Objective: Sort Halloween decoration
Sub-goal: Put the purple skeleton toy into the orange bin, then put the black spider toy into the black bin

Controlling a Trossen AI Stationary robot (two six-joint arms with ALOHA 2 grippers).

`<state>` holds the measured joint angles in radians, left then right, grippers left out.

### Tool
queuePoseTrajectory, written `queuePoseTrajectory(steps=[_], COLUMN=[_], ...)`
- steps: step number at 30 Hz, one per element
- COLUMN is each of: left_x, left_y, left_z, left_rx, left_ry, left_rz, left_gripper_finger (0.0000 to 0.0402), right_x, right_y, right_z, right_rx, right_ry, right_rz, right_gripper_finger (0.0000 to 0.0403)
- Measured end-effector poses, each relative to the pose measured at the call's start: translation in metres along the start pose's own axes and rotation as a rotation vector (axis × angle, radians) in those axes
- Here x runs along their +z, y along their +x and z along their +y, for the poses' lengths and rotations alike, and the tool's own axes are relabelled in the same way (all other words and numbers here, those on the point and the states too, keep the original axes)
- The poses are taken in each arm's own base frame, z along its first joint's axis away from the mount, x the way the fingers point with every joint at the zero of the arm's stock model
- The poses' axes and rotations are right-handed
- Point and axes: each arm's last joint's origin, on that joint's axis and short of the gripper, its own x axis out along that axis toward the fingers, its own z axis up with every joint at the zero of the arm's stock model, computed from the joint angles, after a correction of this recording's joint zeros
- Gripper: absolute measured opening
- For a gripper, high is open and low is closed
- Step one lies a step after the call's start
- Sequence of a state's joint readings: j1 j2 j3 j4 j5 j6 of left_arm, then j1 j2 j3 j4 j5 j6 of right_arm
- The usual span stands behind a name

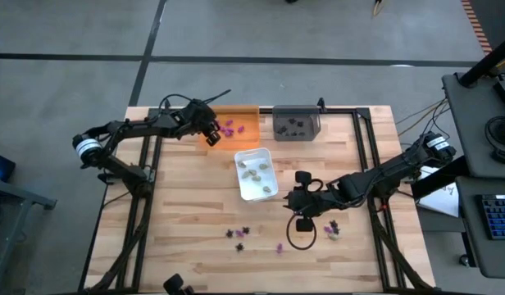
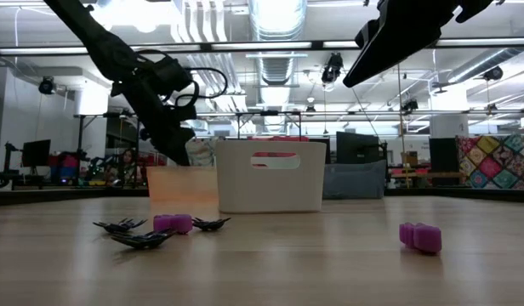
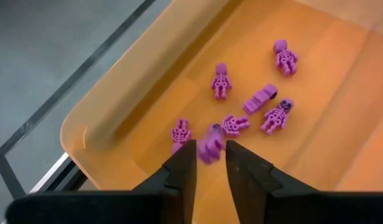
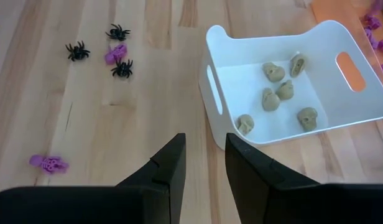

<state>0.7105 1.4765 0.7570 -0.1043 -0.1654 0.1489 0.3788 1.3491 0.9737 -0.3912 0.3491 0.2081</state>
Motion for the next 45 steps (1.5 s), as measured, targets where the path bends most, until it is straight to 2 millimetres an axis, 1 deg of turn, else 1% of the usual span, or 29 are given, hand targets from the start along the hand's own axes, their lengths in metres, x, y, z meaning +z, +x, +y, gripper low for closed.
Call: queuePoseTrajectory(steps=[7, 11, 15, 20, 24, 28, 30, 33, 39, 42, 45], left_x=[0.001, 0.007, 0.015, 0.027, 0.034, 0.035, 0.033, 0.029, 0.013, 0.005, -0.002], left_y=[-0.002, -0.012, -0.032, -0.071, -0.105, -0.136, -0.15, -0.167, -0.195, -0.205, -0.211], left_z=[0.0, 0.001, 0.001, -0.009, -0.029, -0.055, -0.07, -0.094, -0.137, -0.153, -0.165], left_rx=[-0.005, -0.07, -0.168, -0.343, -0.486, -0.597, -0.617, -0.59, -0.577, -0.579, -0.595], left_ry=[-0.008, -0.019, -0.059, -0.081, -0.06, -0.022, -0.001, 0.023, 0.077, 0.099, 0.118], left_rz=[-0.009, -0.07, -0.166, -0.315, -0.436, -0.524, -0.557, -0.6, -0.655, -0.666, -0.673], left_gripper_finger=[0.0123, 0.0137, 0.0138, 0.0127, 0.0116, 0.0108, 0.0105, 0.0102, 0.0102, 0.0102, 0.0102], right_x=[0.0, 0.002, 0.004, 0.005, 0.006, 0.013, 0.017, 0.022, 0.023, 0.019, 0.014], right_y=[0.0, 0.002, 0.006, 0.009, 0.008, 0.002, -0.001, -0.005, -0.009, -0.01, -0.011], right_z=[0.0, -0.005, -0.017, -0.028, -0.03, -0.028, -0.027, -0.023, -0.012, -0.01, -0.009], right_rx=[-0.002, -0.015, -0.042, -0.055, -0.041, 0.057, 0.089, 0.141, 0.235, 0.231, 0.244], right_ry=[-0.015, -0.002, 0.03, 0.098, 0.189, 0.313, 0.367, 0.431, 0.506, 0.548, 0.605], right_rz=[0.0, -0.004, 0.0, 0.006, 0.017, 0.054, 0.065, 0.07, 0.116, 0.162, 0.231], right_gripper_finger=[0.01, 0.01, 0.01, 0.01, 0.01, 0.01, 0.01, 0.01, 0.01, 0.01, 0.01])
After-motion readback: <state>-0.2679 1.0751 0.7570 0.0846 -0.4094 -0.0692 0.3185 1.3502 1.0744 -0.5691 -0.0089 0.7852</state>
